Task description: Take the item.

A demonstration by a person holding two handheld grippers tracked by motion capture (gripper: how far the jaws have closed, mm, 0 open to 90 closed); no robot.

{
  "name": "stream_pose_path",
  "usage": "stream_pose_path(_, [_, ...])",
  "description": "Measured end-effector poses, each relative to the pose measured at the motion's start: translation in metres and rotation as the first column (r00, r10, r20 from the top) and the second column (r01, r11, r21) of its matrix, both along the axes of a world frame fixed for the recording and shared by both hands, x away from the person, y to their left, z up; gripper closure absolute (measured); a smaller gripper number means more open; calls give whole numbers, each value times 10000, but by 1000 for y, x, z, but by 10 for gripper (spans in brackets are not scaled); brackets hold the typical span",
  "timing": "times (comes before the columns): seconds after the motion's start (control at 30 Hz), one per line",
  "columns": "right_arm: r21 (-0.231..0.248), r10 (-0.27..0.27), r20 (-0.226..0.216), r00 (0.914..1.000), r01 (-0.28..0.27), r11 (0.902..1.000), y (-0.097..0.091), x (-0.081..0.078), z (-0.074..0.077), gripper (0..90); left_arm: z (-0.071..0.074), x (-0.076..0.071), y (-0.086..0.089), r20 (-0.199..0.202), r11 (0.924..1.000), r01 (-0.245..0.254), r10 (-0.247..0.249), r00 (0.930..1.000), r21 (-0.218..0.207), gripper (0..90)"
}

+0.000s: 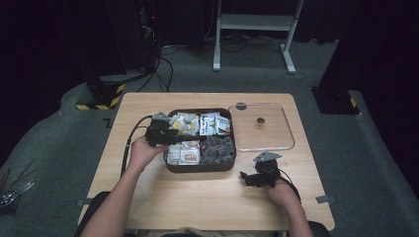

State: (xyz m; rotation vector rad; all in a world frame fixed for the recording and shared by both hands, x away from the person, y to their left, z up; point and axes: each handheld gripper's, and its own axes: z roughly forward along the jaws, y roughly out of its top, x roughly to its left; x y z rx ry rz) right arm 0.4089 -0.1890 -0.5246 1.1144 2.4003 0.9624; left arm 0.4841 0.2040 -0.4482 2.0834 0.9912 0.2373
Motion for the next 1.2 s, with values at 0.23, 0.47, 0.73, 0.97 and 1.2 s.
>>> stream_pose_path(0.23, [1, -35, -33, 10000, 35, 10000, 0, -1, 0, 79, -6, 1, -8, -161, 9996, 260, -261, 9995, -56, 528])
stream_pose_path(0.47, [9, -34, -24, 10000, 34, 10000, 0, -2, 0, 79, -12, 0, -18, -267, 9982, 528, -520, 9983, 285, 516])
stream_pose_path(0.73, [8, -33, -23, 10000, 33, 10000, 0, -2, 0, 79, -20, 2, -21, -575, 9939, 664, -615, 9964, 879, 515])
stream_pose_path(0.97, [10, -31, -26, 10000, 31, 10000, 0, -2, 0, 79, -26, 6, -27, -714, 9850, 825, -724, 9948, 1512, 539])
stream_pose_path(1.2, [9, -31, -25, 10000, 31, 10000, 0, -2, 0, 79, -26, 14, -27, -891, 9843, 928, -800, 9928, 1499, 587])
